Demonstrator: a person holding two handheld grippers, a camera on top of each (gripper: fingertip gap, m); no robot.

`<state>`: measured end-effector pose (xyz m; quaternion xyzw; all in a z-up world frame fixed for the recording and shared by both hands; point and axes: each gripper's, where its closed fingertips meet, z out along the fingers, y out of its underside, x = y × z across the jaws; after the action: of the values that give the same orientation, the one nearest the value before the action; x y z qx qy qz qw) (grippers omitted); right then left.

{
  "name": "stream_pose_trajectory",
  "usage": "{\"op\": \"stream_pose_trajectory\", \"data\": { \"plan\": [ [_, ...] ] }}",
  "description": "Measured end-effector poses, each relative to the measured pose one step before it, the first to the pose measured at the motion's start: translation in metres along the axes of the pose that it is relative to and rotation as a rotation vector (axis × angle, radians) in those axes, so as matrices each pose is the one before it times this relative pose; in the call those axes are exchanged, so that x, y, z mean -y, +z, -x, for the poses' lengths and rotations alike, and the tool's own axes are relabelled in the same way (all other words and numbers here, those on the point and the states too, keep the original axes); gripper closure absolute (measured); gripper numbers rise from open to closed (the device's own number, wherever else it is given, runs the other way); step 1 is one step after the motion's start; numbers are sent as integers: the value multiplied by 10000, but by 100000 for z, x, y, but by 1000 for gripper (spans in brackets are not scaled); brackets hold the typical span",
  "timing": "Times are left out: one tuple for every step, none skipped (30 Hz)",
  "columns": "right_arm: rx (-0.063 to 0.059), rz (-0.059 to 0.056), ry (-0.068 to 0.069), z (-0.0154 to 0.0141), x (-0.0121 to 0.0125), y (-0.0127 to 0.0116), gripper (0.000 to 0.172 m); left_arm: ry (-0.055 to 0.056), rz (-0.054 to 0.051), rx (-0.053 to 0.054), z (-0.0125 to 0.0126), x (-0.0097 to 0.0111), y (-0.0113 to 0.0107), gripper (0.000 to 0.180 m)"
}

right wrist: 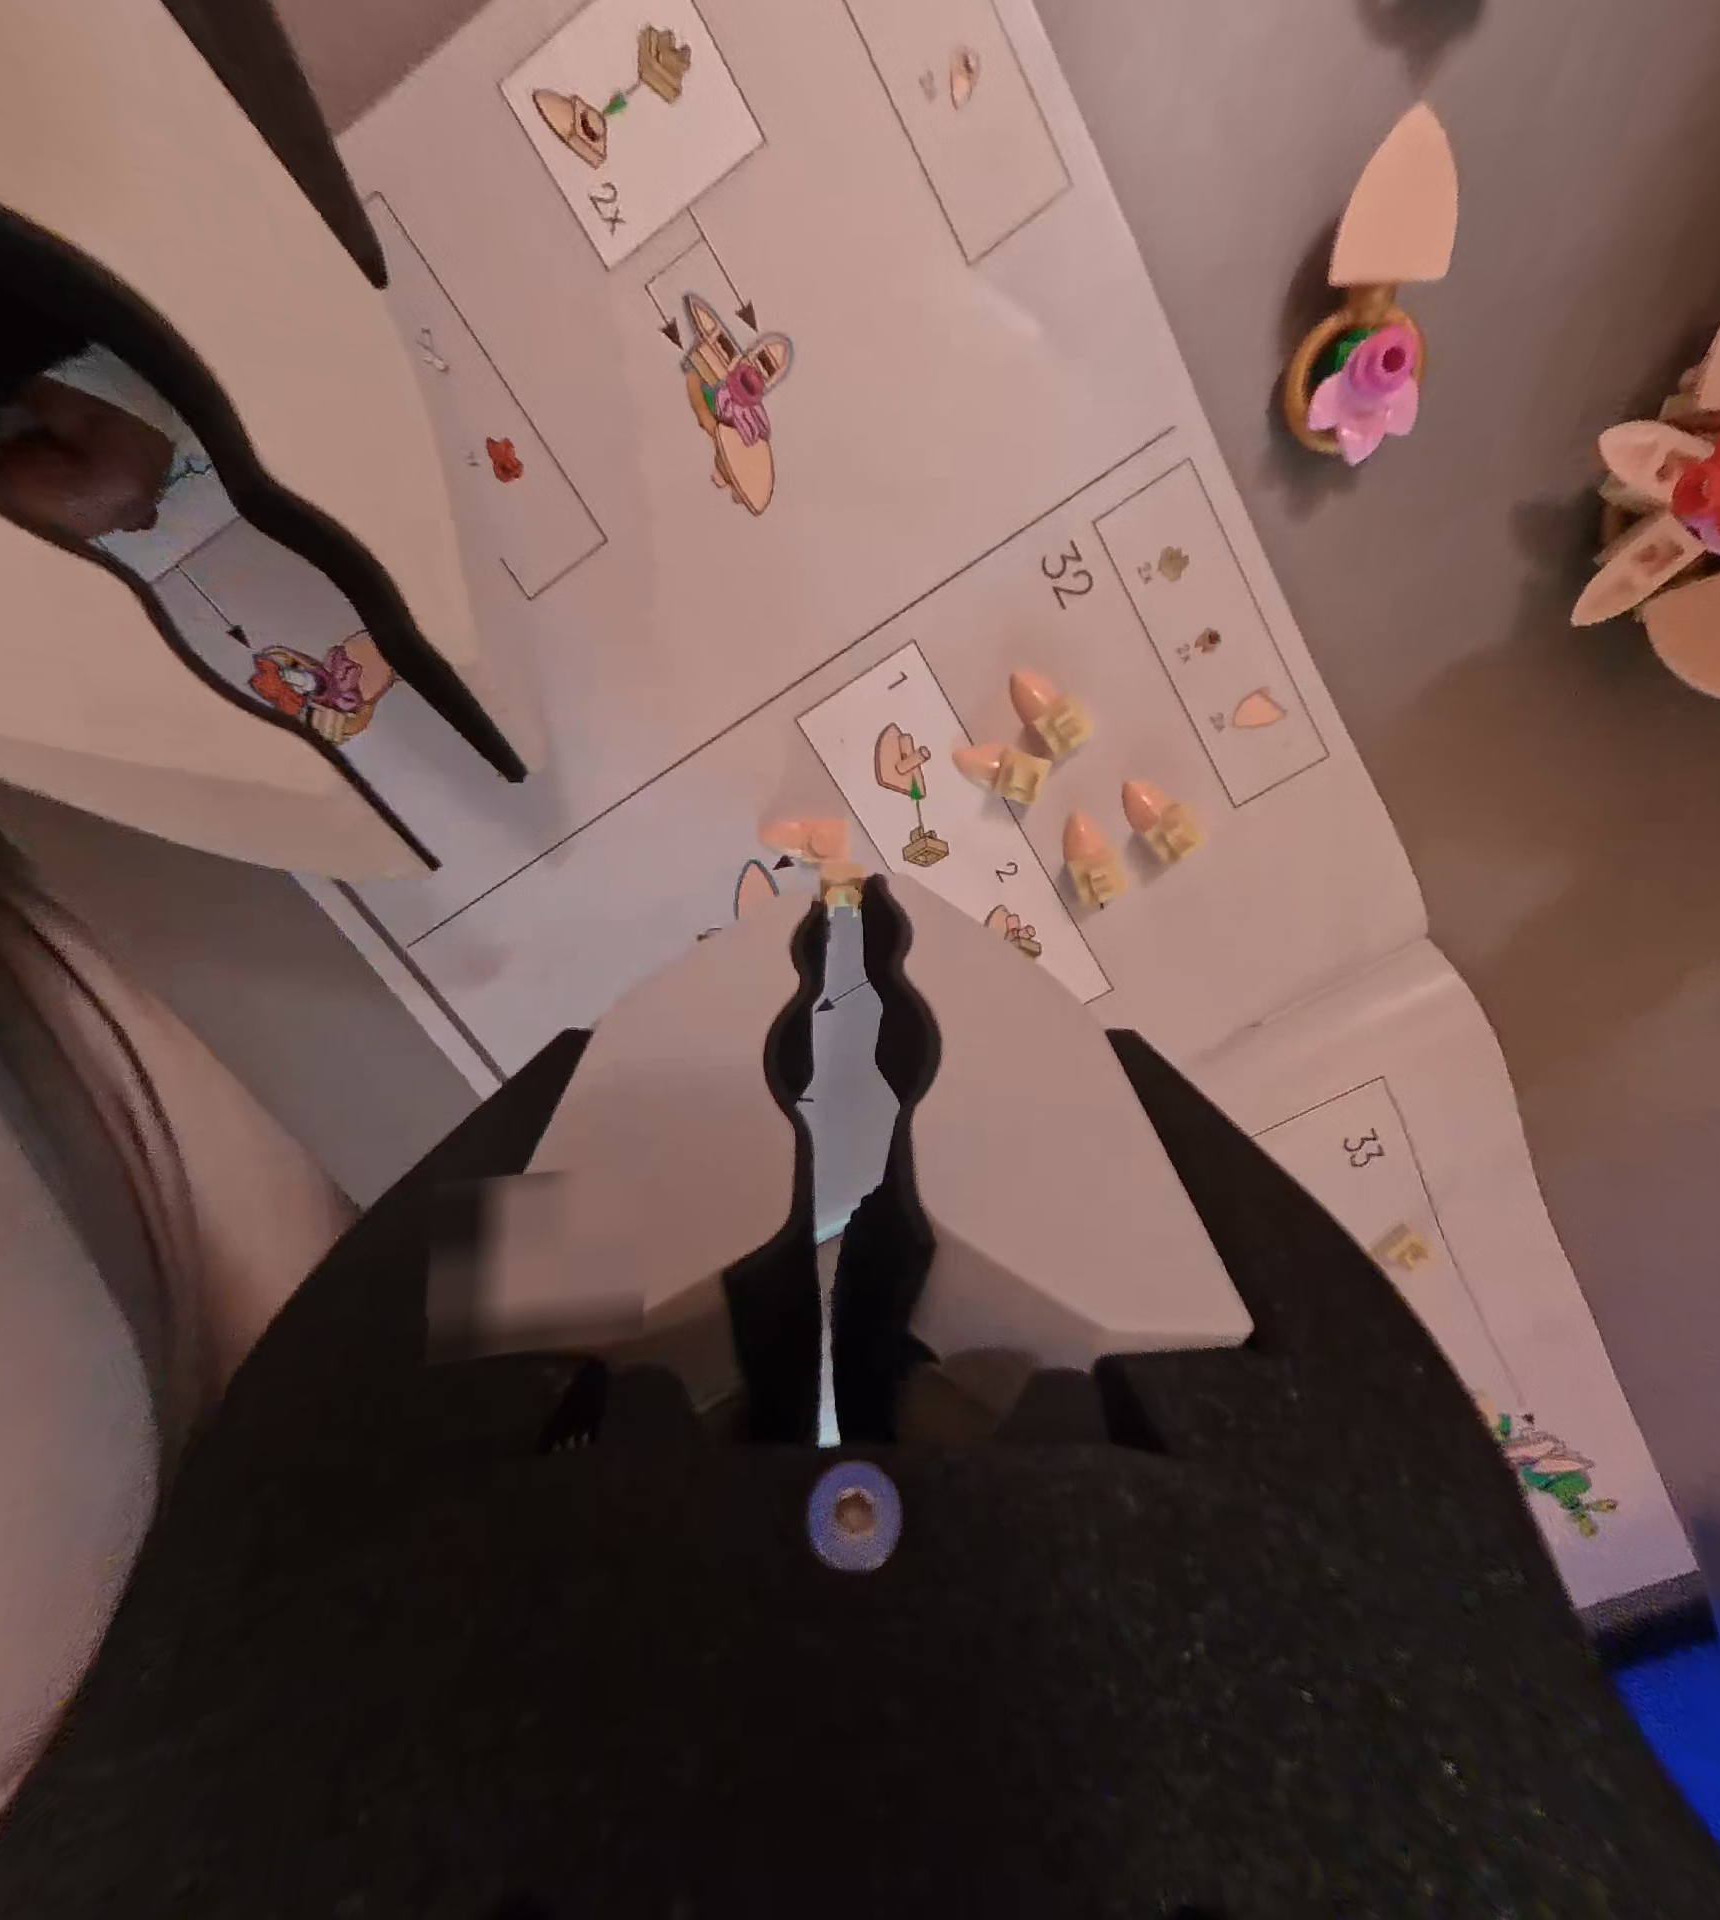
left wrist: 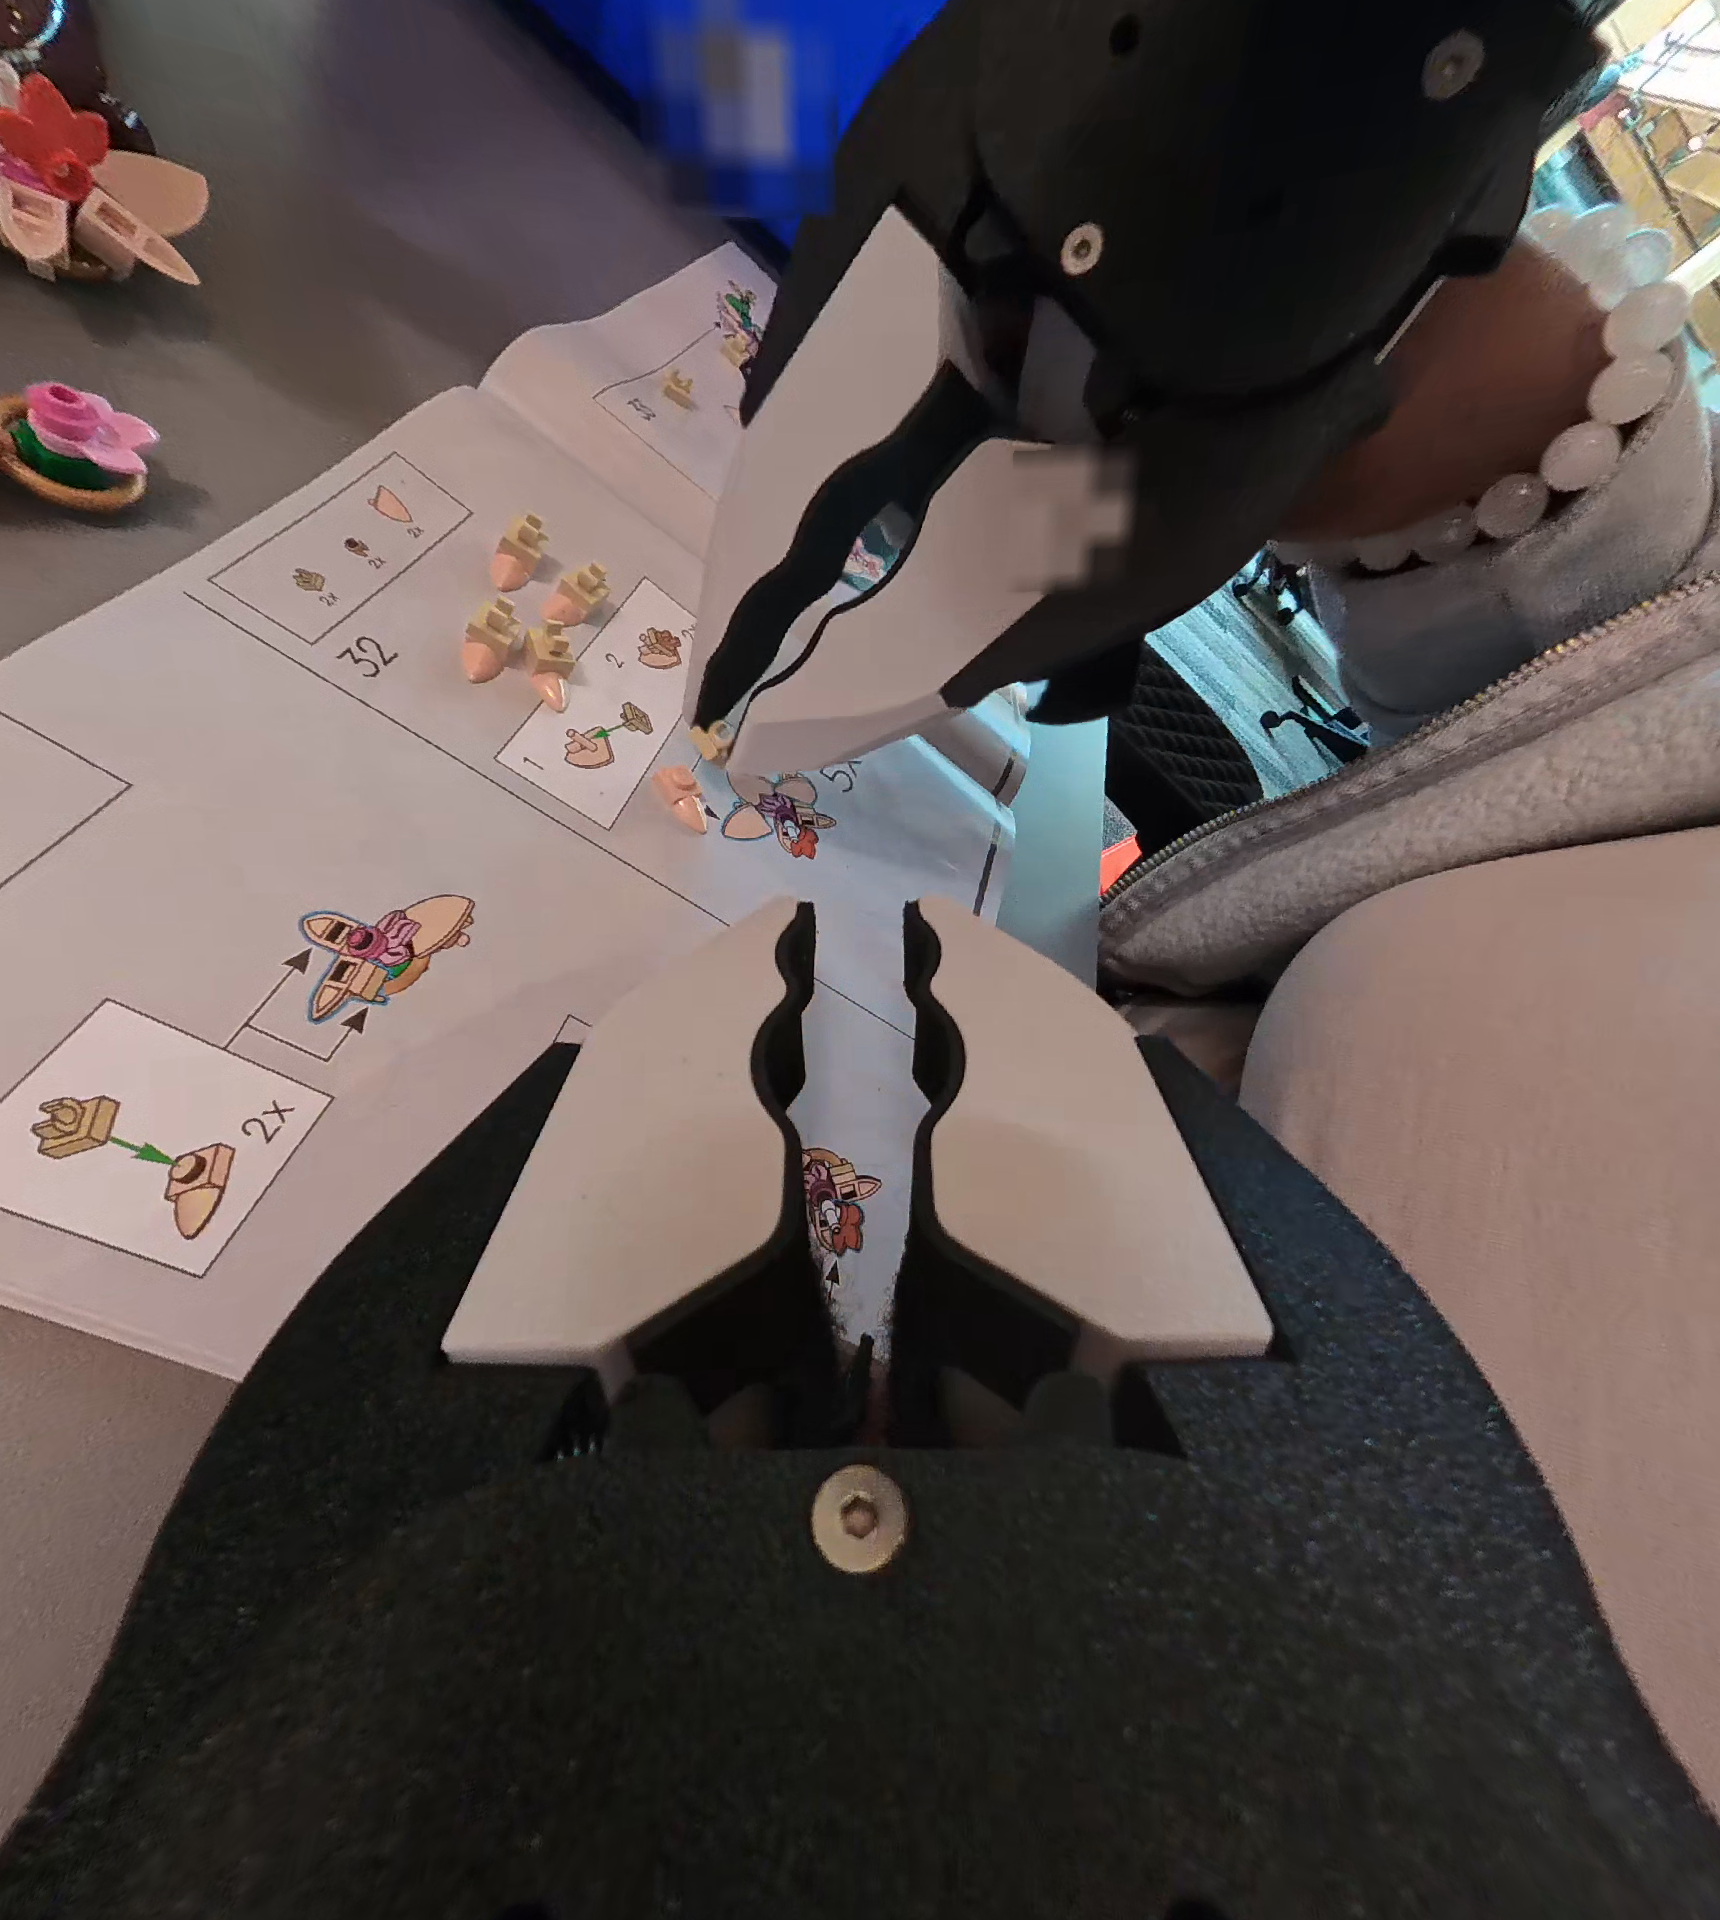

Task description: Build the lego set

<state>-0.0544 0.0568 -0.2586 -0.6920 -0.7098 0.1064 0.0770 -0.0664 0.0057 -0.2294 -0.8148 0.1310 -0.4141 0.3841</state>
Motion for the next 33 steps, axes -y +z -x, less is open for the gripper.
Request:
{"op": "stream_pose_trajectory", "data": {
  "plan": [
    [89,51,182,153,31,-16,166,-10,-18,-8,-5,20,-15,164],
    [62,-60,192,102,180,-73,166,0,-4,-7,-9,5,3,164],
    [42,-73,145,116,169,-67,166,12,6,-6,-5,-9,3,164],
    [2,17,52,73,61,-18,166,15,9,-4,-24,-14,8,164],
    [-39,80,-51,52,6,24,166,15,-1,-10,-20,0,-1,164],
    [-40,135,-58,52,-30,54,166,11,-16,-26,-41,10,-15,164],
    [-40,174,-50,37,-34,53,166,0,-35,-40,-43,38,-33,164],
    [-79,135,-70,-25,42,31,166,-10,-55,-52,-46,62,-55,164],
    [-69,118,-74,-33,85,2,166,-17,-66,-60,-56,78,-56,164],
    [-64,127,-64,-40,67,-21,166,-22,-65,-56,-37,72,-69,165],
    [-80,146,-66,-64,30,-21,166,-26,-53,-49,-28,61,-49,165],
    [-47,177,-59,-28,-33,-21,166,-24,-36,-34,-13,35,-29,165],
    [3,152,-30,47,-29,-11,166,-11,-22,-21,-17,28,-21,165],
    [-15,161,-21,-9,-62,-5,166,-4,-10,-12,0,8,-6,166],
    [-47,147,-19,-59,-62,1,166,-7,1,-9,-4,-7,-6,166],
    [-23,121,1,-44,-30,37,166,-10,-3,-7,2,5,3,166],
    [32,75,-6,53,33,60,166,-12,-16,-11,0,26,-20,166],
    [21,63,-1,32,29,65,166,-13,-28,-21,-7,30,-22,166],
    [-17,89,-1,-16,-6,66,166,-15,-33,-24,-18,39,-35,166],
    [-10,94,-7,-1,-40,49,166,-16,-31,-27,-11,36,-28,166],
    [12,93,-8,16,-48,38,166,-13,-31,-31,-14,35,-28,166],
    [5,64,-19,10,-7,39,166,-12,-26,-26,-20,36,-26,166],
    [-11,51,-7,-13,1,37,166,-8,-17,-17,-16,20,-17,166],
    [-2,47,-13,5,7,30,166,-2,-9,-10,-3,16,-9,166],
    [0,10,-28,8,57,16,166,-1,-5,-7,-9,2,-10,166],
    [-16,10,-18,-7,78,7,166,0,-5,-5,-1,9,-4,166],
    [-9,31,-15,-6,30,1,166,1,-9,-9,-11,7,-7,166],
    [-1,45,-22,0,10,20,166,-1,-13,-13,-12,13,-12,165],
    [-2,37,-25,6,22,26,166,-3,-12,-13,-7,19,-8,166],
    [5,34,-23,8,-4,17,166,-3,-10,-11,-10,10,-14,165],
    [5,18,-5,2,16,-2,166,-4,-11,-11,-11,11,-14,165],
    [-3,-7,-11,-3,50,-14,166,-4,-11,-11,-6,17,-8,165],
    [-5,11,-49,17,28,4,166,-5,-7,-9,3,5,-8,165]
  ]
}}
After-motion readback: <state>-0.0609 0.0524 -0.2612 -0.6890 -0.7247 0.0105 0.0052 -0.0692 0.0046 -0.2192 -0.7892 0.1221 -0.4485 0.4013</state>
